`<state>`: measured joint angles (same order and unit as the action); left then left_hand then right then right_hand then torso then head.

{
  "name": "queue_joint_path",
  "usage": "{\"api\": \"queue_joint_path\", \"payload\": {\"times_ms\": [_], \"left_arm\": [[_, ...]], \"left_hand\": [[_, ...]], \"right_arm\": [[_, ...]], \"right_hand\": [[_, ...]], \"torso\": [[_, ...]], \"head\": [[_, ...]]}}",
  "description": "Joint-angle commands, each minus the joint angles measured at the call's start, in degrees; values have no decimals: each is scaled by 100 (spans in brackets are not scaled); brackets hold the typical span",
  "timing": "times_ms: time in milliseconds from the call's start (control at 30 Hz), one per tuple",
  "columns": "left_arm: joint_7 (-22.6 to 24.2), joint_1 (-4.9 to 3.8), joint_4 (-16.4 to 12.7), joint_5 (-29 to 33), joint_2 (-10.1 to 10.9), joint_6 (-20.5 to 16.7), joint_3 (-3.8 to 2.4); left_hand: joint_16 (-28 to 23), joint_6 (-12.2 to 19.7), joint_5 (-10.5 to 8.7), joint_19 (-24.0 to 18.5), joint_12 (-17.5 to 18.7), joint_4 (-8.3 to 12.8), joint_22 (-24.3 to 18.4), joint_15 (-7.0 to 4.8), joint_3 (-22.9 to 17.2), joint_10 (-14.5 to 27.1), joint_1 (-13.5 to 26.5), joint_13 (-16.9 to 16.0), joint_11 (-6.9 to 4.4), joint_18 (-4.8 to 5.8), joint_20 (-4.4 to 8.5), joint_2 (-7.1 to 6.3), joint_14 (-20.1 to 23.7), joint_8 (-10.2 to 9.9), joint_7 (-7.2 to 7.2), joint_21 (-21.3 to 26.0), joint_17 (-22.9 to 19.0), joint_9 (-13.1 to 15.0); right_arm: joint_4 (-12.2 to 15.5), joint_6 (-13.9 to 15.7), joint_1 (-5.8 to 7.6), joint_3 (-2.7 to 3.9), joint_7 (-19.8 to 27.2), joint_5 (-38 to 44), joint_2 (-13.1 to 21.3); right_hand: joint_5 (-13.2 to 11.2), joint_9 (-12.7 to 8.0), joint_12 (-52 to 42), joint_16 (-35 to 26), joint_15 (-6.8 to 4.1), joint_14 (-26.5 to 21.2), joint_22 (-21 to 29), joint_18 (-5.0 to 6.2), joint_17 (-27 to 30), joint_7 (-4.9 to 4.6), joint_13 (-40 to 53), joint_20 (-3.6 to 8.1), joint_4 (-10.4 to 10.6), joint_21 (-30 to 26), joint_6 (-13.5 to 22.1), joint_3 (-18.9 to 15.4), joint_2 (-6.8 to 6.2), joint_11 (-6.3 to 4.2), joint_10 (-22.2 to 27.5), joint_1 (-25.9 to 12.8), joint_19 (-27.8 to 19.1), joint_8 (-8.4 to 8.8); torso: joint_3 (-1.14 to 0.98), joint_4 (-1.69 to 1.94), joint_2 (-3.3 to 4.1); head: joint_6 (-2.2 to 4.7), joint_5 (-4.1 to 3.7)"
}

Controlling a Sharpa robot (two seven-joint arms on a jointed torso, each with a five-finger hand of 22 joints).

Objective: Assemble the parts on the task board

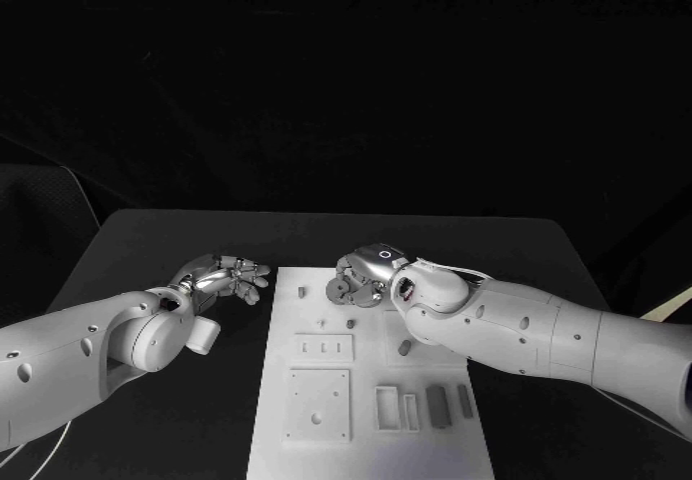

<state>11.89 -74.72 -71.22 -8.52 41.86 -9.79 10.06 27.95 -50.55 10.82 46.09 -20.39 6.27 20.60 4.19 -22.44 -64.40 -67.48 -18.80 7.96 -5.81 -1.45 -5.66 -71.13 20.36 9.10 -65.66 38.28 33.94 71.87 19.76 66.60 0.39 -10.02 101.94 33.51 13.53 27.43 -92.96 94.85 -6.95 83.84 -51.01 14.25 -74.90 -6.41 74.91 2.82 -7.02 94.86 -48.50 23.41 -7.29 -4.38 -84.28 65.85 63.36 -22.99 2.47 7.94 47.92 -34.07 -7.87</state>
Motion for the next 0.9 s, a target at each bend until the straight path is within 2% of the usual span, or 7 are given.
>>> {"api": "queue_joint_path", "payload": {"times_ms": [33, 300, 533, 767, 900], "left_arm": [[50, -2, -15, 2, -2, 71, -5], [40, 3, -5, 7, -23, 92, -4], [42, 8, 7, 7, -25, 92, -4], [43, 8, 0, 7, -20, 89, -4], [45, 8, 1, 7, -23, 84, -4]], "left_hand": [[-34, 32, -6, 32, 31, -2, -9, 22, 21, 28, -35, 4, -1, -72, -21, 28, 13, -23, 3, 24, 8, -8], [-35, 32, -6, 32, 32, -3, -10, 22, 21, 29, -35, 4, -1, -72, -21, 28, 13, -25, 3, 25, 10, -9], [-37, 33, -6, 32, 34, -3, -10, 22, 22, 30, -35, 4, -1, -72, -21, 28, 14, -26, 3, 25, 11, -9], [-38, 33, -6, 32, 35, -3, -11, 23, 22, 31, -35, 4, 0, -72, -21, 29, 14, -27, 4, 26, 12, -9], [-38, 33, -6, 32, 35, -3, -11, 23, 22, 31, -35, 4, 0, -72, -21, 29, 14, -27, 3, 26, 13, -10]], "right_arm": [[-75, -324, -68, -53, -118, 29, 65], [-58, -331, -70, -66, -89, -15, 70], [-14, -387, -75, -77, -47, -90, 87], [15, -403, -82, -122, -30, -103, 89], [20, -461, -84, -177, -27, -97, 84]], "right_hand": [[16, 9, 28, 1073, 37, 1862, -6, 75, -2551, -250, 144, -18, 31, 740, -279, -6, 14, -32, -486, 36, 18, -14], [16, 8, 27, 1072, 37, 1861, -7, 75, -2549, -250, 147, -19, 33, 740, -280, -6, 15, -32, -489, 34, 18, -12], [16, 7, 28, 1073, 37, 1864, -7, 75, -2554, -250, 144, -19, 34, 739, -281, -6, 15, -32, -488, 32, 19, -11], [14, 7, 24, 1076, 37, 1870, -7, 75, -2562, -249, 155, -19, 35, 739, -282, -8, 13, -31, -495, 28, 19, -9], [13, 6, 24, 1077, 38, 1873, -7, 75, -2565, -249, 154, -20, 36, 738, -282, -9, 11, -31, -495, 27, 19, -8]], "torso": [[-5, -1, 1], [-7, -6, 1], [2, 7, -5], [1, -5, 1], [6, 4, -3]], "head": [[-3, -1], [-3, -2], [-11, -21], [-14, -22], [-17, -24]]}}
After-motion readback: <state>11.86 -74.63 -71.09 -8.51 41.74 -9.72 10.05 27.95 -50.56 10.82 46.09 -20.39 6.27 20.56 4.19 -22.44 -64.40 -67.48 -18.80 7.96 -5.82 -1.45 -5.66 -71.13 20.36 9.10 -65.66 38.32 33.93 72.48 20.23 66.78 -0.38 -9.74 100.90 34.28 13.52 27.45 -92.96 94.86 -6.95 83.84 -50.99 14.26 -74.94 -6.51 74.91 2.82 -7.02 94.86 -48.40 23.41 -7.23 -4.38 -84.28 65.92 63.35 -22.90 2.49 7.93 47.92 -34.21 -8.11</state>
